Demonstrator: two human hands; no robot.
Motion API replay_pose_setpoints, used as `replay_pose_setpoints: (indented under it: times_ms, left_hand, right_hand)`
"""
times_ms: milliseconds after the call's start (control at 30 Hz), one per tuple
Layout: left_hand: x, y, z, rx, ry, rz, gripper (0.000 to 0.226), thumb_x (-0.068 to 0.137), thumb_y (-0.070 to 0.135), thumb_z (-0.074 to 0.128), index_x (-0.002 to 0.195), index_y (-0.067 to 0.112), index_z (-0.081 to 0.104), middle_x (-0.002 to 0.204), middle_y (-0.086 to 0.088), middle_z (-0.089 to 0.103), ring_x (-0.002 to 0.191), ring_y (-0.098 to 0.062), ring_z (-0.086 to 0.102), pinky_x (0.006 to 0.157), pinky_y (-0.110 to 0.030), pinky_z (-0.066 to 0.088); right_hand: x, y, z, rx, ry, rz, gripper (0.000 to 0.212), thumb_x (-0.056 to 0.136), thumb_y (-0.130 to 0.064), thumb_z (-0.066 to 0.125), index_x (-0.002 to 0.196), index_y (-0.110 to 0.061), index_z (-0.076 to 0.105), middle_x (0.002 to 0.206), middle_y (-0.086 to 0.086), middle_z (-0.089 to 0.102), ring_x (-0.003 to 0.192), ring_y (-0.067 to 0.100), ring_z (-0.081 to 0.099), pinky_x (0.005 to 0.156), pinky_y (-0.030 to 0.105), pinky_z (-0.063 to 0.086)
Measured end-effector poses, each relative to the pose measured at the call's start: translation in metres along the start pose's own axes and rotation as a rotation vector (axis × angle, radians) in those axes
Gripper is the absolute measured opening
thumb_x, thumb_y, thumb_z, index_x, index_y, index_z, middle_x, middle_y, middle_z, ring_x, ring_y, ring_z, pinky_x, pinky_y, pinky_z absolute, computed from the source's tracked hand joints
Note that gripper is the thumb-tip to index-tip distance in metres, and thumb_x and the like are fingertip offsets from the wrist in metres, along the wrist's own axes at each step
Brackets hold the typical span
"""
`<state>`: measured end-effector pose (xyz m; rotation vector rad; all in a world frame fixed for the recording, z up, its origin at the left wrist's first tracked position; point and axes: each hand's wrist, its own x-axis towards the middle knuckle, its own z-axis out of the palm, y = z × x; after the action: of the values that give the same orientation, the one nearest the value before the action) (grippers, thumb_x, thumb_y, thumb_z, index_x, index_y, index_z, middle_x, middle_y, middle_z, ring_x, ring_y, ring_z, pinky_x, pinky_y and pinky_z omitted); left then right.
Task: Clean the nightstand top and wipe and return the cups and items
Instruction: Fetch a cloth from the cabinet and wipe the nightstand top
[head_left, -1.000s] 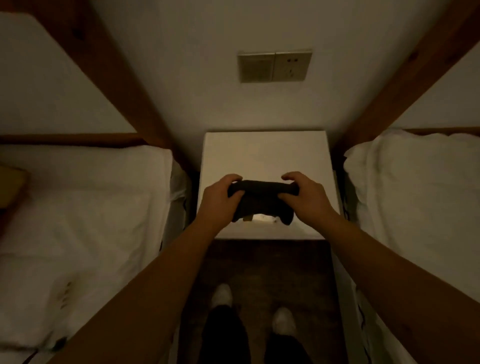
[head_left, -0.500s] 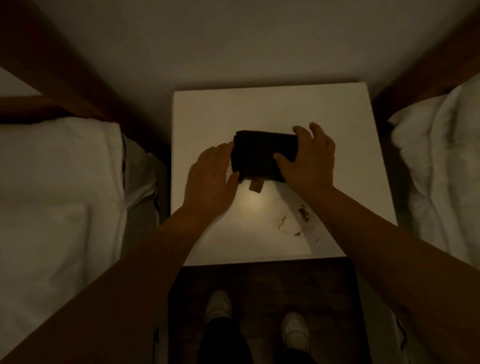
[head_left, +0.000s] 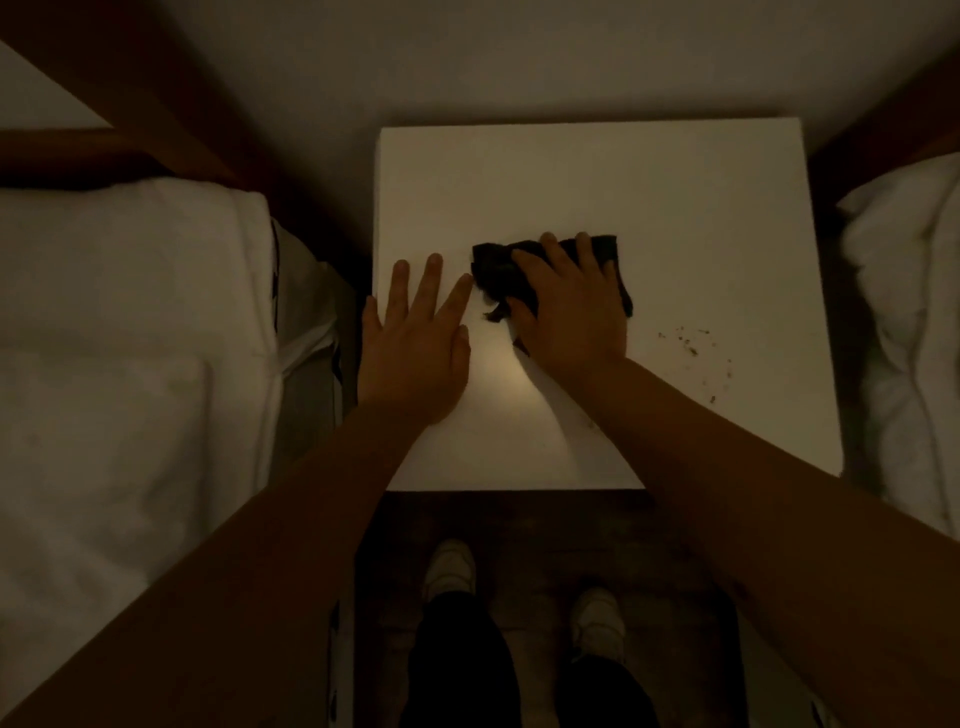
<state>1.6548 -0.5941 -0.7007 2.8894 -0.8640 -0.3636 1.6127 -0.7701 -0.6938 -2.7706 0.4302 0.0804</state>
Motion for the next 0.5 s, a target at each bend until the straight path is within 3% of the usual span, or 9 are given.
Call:
replay_pose_setpoints:
  times_ms: [133, 233, 300, 400, 500]
  left_hand:
    - [-0.005, 0.000, -0.004, -0.119, 0.036, 0.017, 0.059, 0.098, 0.045, 0.012, 0.149, 0.024, 0.033, 0.161, -0.005, 0.019, 0.149, -0.027, 0.008, 0.115, -0.058, 0.010]
    - [-0.007, 0.000, -0.004, -0.138, 0.056, 0.024, 0.063, 0.097, 0.049, 0.007, 0.147, 0.024, 0.037, 0.160, -0.004, 0.021, 0.148, -0.026, 0.010, 0.116, -0.058, 0.009]
    - [-0.009, 0.001, -0.003, -0.093, 0.044, 0.006, 0.063, 0.097, 0.051, 0.008, 0.149, 0.025, 0.033, 0.161, -0.004, 0.017, 0.148, -0.026, 0.008, 0.115, -0.059, 0.008]
    - [-0.013, 0.013, 0.006, 0.019, -0.006, -0.032, 0.066, 0.096, 0.059, 0.012, 0.154, 0.028, 0.012, 0.163, -0.005, 0.002, 0.149, -0.027, -0.001, 0.114, -0.059, -0.001]
    - [-0.017, 0.021, 0.013, 0.062, -0.011, -0.039, 0.072, 0.094, 0.065, 0.012, 0.154, 0.027, 0.002, 0.163, -0.007, -0.005, 0.148, -0.029, -0.006, 0.114, -0.054, -0.005]
  right_hand:
    - [-0.033, -0.014, 0.004, 0.054, -0.035, -0.083, 0.048, 0.091, -0.031, 0.055, 0.137, -0.018, 0.050, 0.145, 0.012, 0.046, 0.139, 0.039, 0.029, 0.112, 0.057, 0.022]
    - [-0.074, -0.023, 0.008, 0.106, -0.027, -0.157, 0.047, 0.084, -0.023, 0.064, 0.129, -0.013, 0.057, 0.138, 0.014, 0.053, 0.133, 0.041, 0.039, 0.107, 0.059, 0.029]
    - [-0.105, -0.026, 0.010, 0.112, -0.034, -0.198, 0.049, 0.079, -0.020, 0.070, 0.126, -0.012, 0.059, 0.134, 0.013, 0.056, 0.130, 0.040, 0.043, 0.104, 0.059, 0.032]
    - [-0.146, -0.025, 0.010, 0.144, -0.112, -0.277, 0.052, 0.074, -0.017, 0.074, 0.124, -0.014, 0.060, 0.133, 0.010, 0.058, 0.128, 0.036, 0.047, 0.104, 0.059, 0.035]
    - [-0.181, -0.017, 0.007, 0.188, -0.141, -0.443, 0.048, 0.069, -0.011, 0.079, 0.115, -0.017, 0.069, 0.127, 0.008, 0.063, 0.123, 0.034, 0.054, 0.100, 0.057, 0.042]
